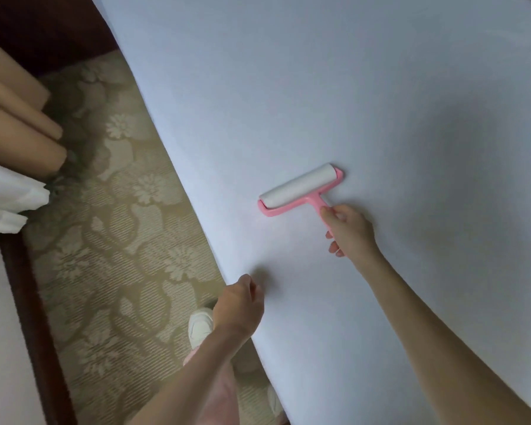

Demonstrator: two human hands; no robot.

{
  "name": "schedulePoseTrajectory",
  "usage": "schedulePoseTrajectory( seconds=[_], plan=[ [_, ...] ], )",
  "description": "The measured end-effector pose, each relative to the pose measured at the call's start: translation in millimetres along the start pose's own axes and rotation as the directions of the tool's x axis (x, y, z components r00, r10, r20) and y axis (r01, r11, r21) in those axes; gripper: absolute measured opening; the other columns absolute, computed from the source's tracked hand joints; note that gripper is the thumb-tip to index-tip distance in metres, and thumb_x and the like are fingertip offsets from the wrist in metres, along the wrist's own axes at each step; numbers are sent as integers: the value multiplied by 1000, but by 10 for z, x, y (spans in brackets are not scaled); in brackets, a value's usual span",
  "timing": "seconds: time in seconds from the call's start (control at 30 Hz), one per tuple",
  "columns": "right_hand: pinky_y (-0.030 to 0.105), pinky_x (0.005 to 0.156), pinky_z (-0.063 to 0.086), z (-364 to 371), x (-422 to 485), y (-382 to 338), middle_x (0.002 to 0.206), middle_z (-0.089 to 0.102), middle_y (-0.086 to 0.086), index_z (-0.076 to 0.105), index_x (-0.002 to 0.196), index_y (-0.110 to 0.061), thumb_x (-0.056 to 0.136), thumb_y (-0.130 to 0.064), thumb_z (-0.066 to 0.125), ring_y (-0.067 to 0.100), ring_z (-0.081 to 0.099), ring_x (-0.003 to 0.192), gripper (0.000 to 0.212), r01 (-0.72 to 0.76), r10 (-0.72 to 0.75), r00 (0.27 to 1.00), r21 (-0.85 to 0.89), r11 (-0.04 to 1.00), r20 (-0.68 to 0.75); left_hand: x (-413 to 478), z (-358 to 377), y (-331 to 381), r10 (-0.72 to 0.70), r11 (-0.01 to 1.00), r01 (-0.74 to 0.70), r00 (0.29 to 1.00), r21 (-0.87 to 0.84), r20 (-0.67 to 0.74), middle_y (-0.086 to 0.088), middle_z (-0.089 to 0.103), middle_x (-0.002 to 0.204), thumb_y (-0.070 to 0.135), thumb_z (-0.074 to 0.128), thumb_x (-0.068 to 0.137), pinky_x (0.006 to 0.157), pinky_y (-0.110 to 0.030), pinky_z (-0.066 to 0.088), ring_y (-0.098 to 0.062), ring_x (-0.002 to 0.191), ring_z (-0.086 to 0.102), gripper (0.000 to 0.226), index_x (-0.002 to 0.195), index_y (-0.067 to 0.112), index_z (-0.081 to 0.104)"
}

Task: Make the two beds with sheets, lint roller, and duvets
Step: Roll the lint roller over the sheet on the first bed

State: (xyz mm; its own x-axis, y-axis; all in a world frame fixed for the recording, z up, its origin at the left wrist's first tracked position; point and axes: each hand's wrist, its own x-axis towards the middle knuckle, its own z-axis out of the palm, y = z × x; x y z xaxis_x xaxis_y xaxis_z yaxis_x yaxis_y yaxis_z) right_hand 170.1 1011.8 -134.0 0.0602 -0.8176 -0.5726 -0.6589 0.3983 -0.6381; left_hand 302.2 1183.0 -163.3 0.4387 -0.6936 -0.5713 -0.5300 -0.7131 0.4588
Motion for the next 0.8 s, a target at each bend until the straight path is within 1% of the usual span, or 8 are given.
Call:
schedulePoseTrajectory(
  seconds=[0.1, 0.2, 0.27, 0.4, 0.47, 0.6, 0.7, 0.8],
  plan=[
    [35, 65, 52, 290, 344, -517, 76, 62, 1, 57, 94, -25, 91, -40, 46, 28, 62, 69, 19, 132, -155, 980, -173, 976, -128, 430, -415, -61, 33, 999, -33, 999, 36, 0, 3, 50, 67, 26, 43, 96, 60, -29, 41, -19, 66, 50, 17, 85, 14, 47],
    [31, 63, 36, 558, 743, -1041, 83, 55, 4, 55, 90, -19, 96, -35, 39, 27, 49, 78, 23, 173, -235, 960, -338, 925, -152, 838, -914, -158, 65, 997, -63, 998, 48, -22, 1, 52, 71, 27, 44, 97, 59, -27, 36, -20, 67, 50, 18, 84, 14, 47],
    [32, 65, 35, 710, 987, -1377, 84, 55, 7, 53, 84, -18, 96, -34, 37, 28, 48, 79, 26, 164, -234, 962, -387, 908, -141, 1048, -1223, -271, 50, 998, -49, 999, 48, -23, -1, 52, 70, 26, 44, 97, 57, -27, 35, -21, 66, 51, 19, 82, 14, 47],
    [40, 74, 51, 904, 1373, -1875, 80, 59, 11, 56, 82, -15, 93, -38, 36, 35, 62, 83, 32, 155, -197, 976, -332, 930, -97, 1424, -1694, -502, 5, 998, -4, 1000, 65, -24, 0, 55, 67, 25, 44, 97, 51, -27, 38, -17, 59, 52, 21, 79, 15, 48],
    [41, 74, 52, 958, 1500, -2014, 76, 56, 9, 56, 79, -14, 93, -38, 36, 34, 62, 81, 34, 152, -185, 980, -318, 936, -76, 1594, -1834, -532, -8, 998, 8, 1000, 70, -12, -2, 58, 68, 25, 43, 97, 48, -26, 40, -15, 56, 52, 21, 82, 14, 51],
    [39, 69, 50, 1079, 1764, -2223, 69, 51, 5, 42, 63, -21, 93, -39, 36, 29, 54, 72, 36, 151, -180, 981, -301, 941, -72, 1928, -1993, -402, -30, 998, 30, 1000, 57, 5, -2, 59, 70, 27, 43, 97, 52, -27, 41, -18, 61, 56, 21, 81, 15, 50],
    [36, 65, 45, 1164, 2003, -2441, 64, 47, 1, 40, 61, -23, 93, -40, 36, 27, 50, 69, 36, 145, -164, 985, -273, 951, -48, 2165, -2108, -243, -33, 997, 31, 999, 69, 25, -3, 60, 75, 26, 44, 96, 54, -26, 38, -20, 65, 55, 18, 83, 15, 50],
    [35, 63, 43, 1276, 2293, -2784, 63, 47, 1, 40, 62, -23, 92, -40, 36, 26, 49, 68, 35, 152, -158, 987, -234, 960, -9, 2458, -2284, -89, -50, 998, 48, 998, 47, 27, -3, 60, 76, 26, 44, 96, 58, -28, 41, -20, 68, 56, 18, 87, 13, 53]
  ],
)
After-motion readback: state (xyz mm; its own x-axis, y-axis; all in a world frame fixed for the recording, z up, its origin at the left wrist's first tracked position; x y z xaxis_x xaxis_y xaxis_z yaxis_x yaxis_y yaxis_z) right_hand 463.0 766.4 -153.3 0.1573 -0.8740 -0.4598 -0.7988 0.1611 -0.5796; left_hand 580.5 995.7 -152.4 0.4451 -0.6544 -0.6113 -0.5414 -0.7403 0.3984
